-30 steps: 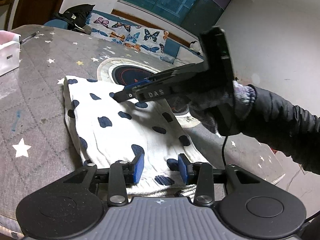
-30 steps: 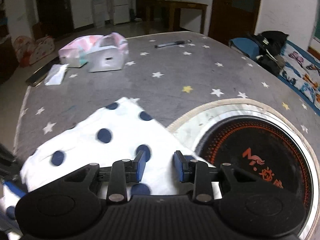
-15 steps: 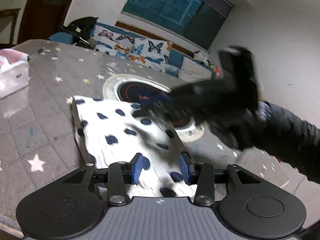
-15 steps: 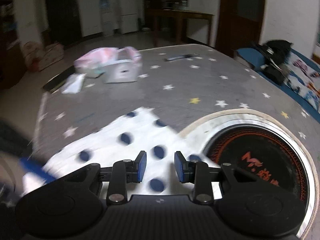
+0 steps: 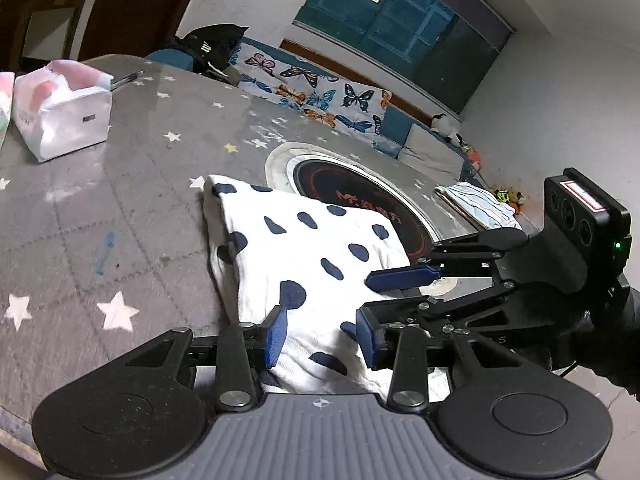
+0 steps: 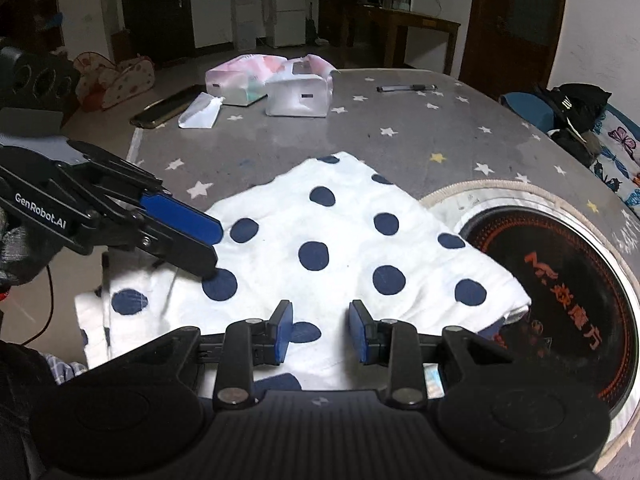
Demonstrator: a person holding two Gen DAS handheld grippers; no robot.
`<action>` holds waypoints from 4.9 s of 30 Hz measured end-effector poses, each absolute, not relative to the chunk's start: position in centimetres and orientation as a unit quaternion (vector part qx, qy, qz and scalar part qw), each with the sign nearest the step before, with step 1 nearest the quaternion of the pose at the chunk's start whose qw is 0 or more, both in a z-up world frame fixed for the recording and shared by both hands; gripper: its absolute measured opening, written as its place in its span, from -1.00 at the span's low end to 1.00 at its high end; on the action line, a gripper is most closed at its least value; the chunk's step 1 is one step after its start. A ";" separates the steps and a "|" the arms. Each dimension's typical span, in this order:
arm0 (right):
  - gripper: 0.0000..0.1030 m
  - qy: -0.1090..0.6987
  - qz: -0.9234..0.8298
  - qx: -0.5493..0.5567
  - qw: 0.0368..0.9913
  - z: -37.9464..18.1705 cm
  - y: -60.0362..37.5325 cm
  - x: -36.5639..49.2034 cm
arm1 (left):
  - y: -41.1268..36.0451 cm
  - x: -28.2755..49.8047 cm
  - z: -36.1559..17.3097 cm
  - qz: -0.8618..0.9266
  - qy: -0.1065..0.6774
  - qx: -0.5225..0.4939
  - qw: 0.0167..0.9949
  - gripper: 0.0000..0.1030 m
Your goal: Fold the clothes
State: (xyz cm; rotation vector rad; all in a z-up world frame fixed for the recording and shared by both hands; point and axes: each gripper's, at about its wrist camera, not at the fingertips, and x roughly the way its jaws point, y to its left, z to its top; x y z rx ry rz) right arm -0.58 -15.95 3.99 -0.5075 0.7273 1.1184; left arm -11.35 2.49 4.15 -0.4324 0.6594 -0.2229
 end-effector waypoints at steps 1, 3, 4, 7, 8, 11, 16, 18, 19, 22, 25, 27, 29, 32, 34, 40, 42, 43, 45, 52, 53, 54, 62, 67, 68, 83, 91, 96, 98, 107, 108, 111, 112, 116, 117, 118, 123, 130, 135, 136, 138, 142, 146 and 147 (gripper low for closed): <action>-0.41 0.331 0.513 -0.232 0.758 4.2 -16.0 -0.7 | 2.5 -11.5 4.3 -0.108 0.318 -0.211 0.918 -0.22; -0.41 0.322 0.514 -0.229 0.761 4.8 -16.2 -0.9 | 2.5 -11.7 4.6 -0.108 0.313 -0.209 0.920 -0.22; -0.41 0.320 0.516 -0.227 0.761 4.9 -16.3 -1.1 | 2.5 -11.7 4.6 -0.107 0.313 -0.209 0.920 -0.21; -0.41 0.320 0.515 -0.230 0.761 4.7 -16.2 -1.3 | 2.4 -11.6 4.2 -0.102 0.317 -0.209 0.919 -0.20; -0.41 0.323 0.513 -0.231 0.761 4.4 -16.2 -1.4 | 2.3 -11.6 4.2 -0.100 0.318 -0.210 0.919 -0.18; -0.40 0.325 0.508 -0.232 0.764 4.2 -16.4 -1.6 | 2.3 -11.9 4.6 -0.096 0.314 -0.211 0.921 -0.15; -0.27 0.304 0.519 -0.237 0.763 5.9 -16.9 -2.8 | 2.2 -12.6 5.4 -0.086 0.311 -0.204 0.924 -0.01; -0.26 0.296 0.527 -0.243 0.759 6.4 -17.0 -3.7 | 2.1 -12.9 5.4 -0.081 0.311 -0.205 0.925 0.03; -0.25 0.292 0.531 -0.247 0.756 6.6 -17.0 -4.2 | 2.0 -13.0 5.4 -0.079 0.311 -0.206 0.924 0.07; -0.19 0.279 0.545 -0.259 0.747 7.3 -17.1 -5.7 | 2.0 -13.3 5.4 -0.066 0.316 -0.211 0.923 0.14; -0.17 0.266 0.561 -0.276 0.734 7.7 -17.1 -7.5 | 2.1 -13.5 5.5 -0.051 0.319 -0.217 0.921 0.19; -0.16 0.257 0.574 -0.290 0.722 7.9 -17.0 -8.7 | 2.3 -13.7 5.5 -0.040 0.318 -0.223 0.921 0.21; -0.02 0.245 0.587 -0.311 0.707 7.6 -16.7 -10.2 | 2.6 -14.0 5.6 -0.027 0.316 -0.232 0.920 0.26; -0.01 0.227 0.599 -0.348 0.684 6.8 -16.0 -12.3 | 3.0 -14.6 5.8 -0.014 0.310 -0.248 0.918 0.29; 0.00 0.215 0.595 -0.372 0.680 6.0 -15.5 -13.2 | 3.2 -15.0 5.9 -0.007 0.307 -0.256 0.917 0.32; -0.04 0.171 0.572 -0.437 0.673 3.9 -14.4 -15.0 | 3.6 -16.3 5.6 0.005 0.312 -0.288 0.905 0.37; -0.05 0.163 0.566 -0.444 0.675 3.6 -14.2 -15.2 | 3.8 -16.8 5.3 0.006 0.315 -0.306 0.898 0.37; -0.09 0.164 0.567 -0.441 0.676 3.6 -14.2 -15.2 | 3.9 -17.1 5.1 0.007 0.316 -0.316 0.894 0.38; -0.18 0.170 0.569 -0.429 0.680 3.7 -14.2 -15.0 | 4.1 -17.5 4.8 0.003 0.319 -0.338 0.886 0.38; -0.42 0.210 0.577 -0.356 0.704 5.4 -15.1 -13.0 | 4.2 -18.3 3.4 -0.015 0.330 -0.417 0.847 0.38; -0.43 0.211 0.577 -0.353 0.706 5.5 -15.2 -12.9 | 4.1 -18.3 3.1 -0.018 0.333 -0.427 0.840 0.38; -0.44 0.210 0.576 -0.352 0.707 5.5 -15.3 -12.9 | 4.1 -18.2 2.9 -0.020 0.336 -0.439 0.833 0.38; -0.49 0.208 0.574 -0.337 0.717 5.8 -15.6 -12.7 | 4.3 -17.5 1.2 -0.031 0.346 -0.524 0.777 0.36; -0.50 0.207 0.575 -0.332 0.719 5.9 -15.7 -12.6 | 4.3 -16.9 0.8 -0.034 0.345 -0.544 0.764 0.34; -0.50 0.208 0.575 -0.331 0.719 5.8 -15.8 -12.6 | 4.4 -16.8 0.7 -0.034 0.345 -0.547 0.762 0.34; -0.45 0.213 0.587 -0.317 0.714 5.6 -16.1 -12.3 | 5.4 -16.6 0.1 -0.034 0.340 -0.550 0.762 -0.27; -0.39 0.230 0.592 -0.268 0.724 7.6 -18.0 -10.6 | 6.7 -16.5 0.7 -0.005 0.330 -0.530 0.781 -0.31; -0.39 0.254 0.556 -0.228 0.758 8.0 -18.8 -7.3 | 7.7 -16.0 0.9 0.017 0.328 -0.514 0.793 -0.31; -0.39 0.266 0.533 -0.208 0.776 8.0 -19.1 -5.2 | 8.1 -15.7 1.1 0.023 0.324 -0.510 0.796 -0.31; -0.34 0.318 0.453 -0.118 0.825 7.0 -20.2 3.5 | 10.0 -14.3 1.2 0.048 0.324 -0.488 0.809 -0.31; -0.34 0.324 0.444 -0.110 0.828 6.8 -20.3 4.4 | 10.4 -14.0 1.2 0.052 0.325 -0.485 0.810 -0.31; -0.34 0.348 0.426 -0.081 0.831 5.7 -20.4 6.9 | 11.3 -13.3 1.3 0.059 0.330 -0.477 0.813 -0.31; -0.34 0.357 0.422 -0.071 0.830 5.3 -20.4 7.6 | 11.5 -13.1 1.4 0.060 0.331 -0.474 0.814 -0.31; -0.34 0.388 0.410 -0.036 0.825 3.8 -20.3 10.0 | 12.3 -12.3 1.6 0.062 0.335 -0.461 0.819 -0.31; -0.34 0.392 0.410 -0.034 0.823 3.5 -20.1 10.2 | 12.4 -12.1 1.6 0.062 0.336 -0.458 0.821 -0.31; -0.34 0.396 0.410 -0.032 0.821 3.2 -20.0 10.5 | 12.5 -11.9 1.6 0.063 0.337 -0.455 0.822 -0.31; -0.35 0.407 0.414 -0.024 0.814 2.3 -19.0 11.0 | 13.0 -10.9 1.7 0.063 0.341 -0.442 0.827 -0.31; -0.35 0.409 0.414 -0.009 0.813 1.7 -18.2 12.0 | 13.3 -10.4 1.9 0.063 0.345 -0.427 0.833 -0.32; -0.58 0.411 0.423 -0.008 0.807 1.6 -17.4 11.9 | 13.3 -10.3 2.2 0.062 0.349 -0.419 0.836 -0.32; -0.70 0.412 0.424 -0.006 0.807 1.7 -17.3 11.9 | 13.2 -10.3 2.2 0.062 0.350 -0.416 0.837 -0.32; -0.81 0.409 0.424 -0.002 0.808 1.9 -17.4 11.7 | 13.2 -10.1 2.3 0.062 0.350 -0.414 0.838 -0.34; -0.86 0.394 0.422 0.007 0.816 2.8 -18.2 10.9 | 13.0 -9.8 2.8 0.059 0.349 -0.405 0.843 -0.38; -0.87 0.374 0.419 0.027 0.827 4.1 -19.6 10.1 | 12.5 -9.4 3.6 0.051 0.347 -0.394 0.849 -0.40; -0.87 0.370 0.418 0.031 0.829 4.4 -19.9 9.9 | 12.3 -9.2 3.8 0.048 0.347 -0.391 0.851 -0.40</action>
